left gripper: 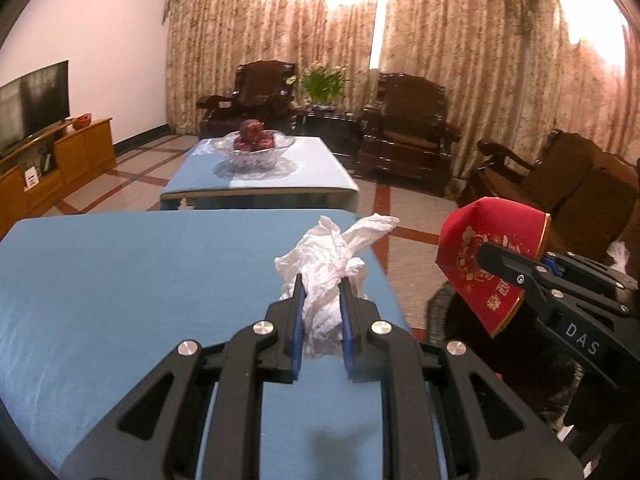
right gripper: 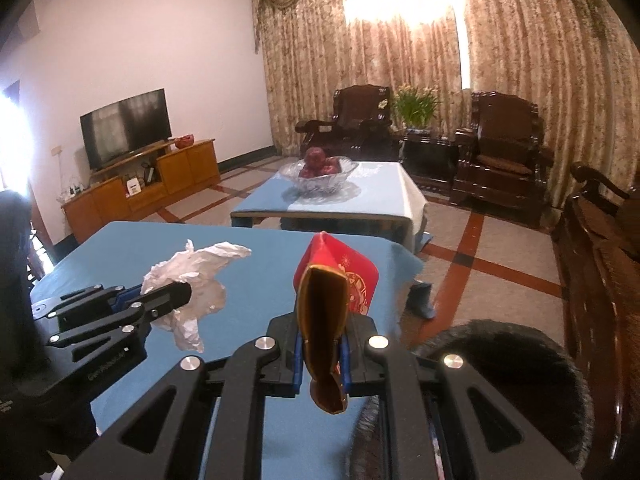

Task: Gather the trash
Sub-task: 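Carry the red packet and tissue over the bin and open both tools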

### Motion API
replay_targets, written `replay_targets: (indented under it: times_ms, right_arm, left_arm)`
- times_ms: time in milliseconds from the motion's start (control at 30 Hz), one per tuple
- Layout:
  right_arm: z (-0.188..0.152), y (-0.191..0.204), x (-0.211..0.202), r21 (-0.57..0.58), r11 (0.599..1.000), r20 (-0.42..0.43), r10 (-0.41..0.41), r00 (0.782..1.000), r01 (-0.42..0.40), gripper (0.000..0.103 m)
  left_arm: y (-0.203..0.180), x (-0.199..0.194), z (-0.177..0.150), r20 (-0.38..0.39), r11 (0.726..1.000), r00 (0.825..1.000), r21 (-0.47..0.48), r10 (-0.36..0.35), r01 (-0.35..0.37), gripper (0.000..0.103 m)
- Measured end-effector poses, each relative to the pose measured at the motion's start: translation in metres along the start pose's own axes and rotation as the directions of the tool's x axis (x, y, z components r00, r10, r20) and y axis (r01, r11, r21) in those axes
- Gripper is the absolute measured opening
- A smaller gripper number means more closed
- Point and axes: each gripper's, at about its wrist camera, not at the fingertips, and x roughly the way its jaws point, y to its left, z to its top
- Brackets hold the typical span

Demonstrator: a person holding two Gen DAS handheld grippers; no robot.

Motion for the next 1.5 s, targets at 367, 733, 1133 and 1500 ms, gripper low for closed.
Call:
replay_targets:
  times_ms: [367,733,1133,1500]
  right_arm:
    - [-0.016,-0.047,-0.05,0.039,0.994,0.019,-0.104,0.994,0.103,0.014]
    - [-0.035,-0.103,-0.075,0.082,0.973,-0.005,-0.218,0.976,0.218,0.014]
    - [-0.062,-0.17,-0.064,0.124,0.945,-0.079,-0.293,0.953,0.302,0.014]
    - [-0.087,-0.215,-0.027,0.145,0.936,-0.158,-0.297,0.942,0.32,0.025]
  left_arm:
    - [-0.066,-0.016,-0.009,0.002,0.991,0.994,0.076,-0.111,0.11,0.014]
    - [-0.126,0.002,-0.018,-0.028,0.966,0.976,0.141,-0.214,0.216,0.014]
    - [-0.184,0.05,-0.03,-0.095,0.934,0.95,0.178,-0.297,0.309,0.014]
    - [-0.214,0.099,-0.045,-0.172,0.92,0.936,0.2,-0.307,0.338,0.018]
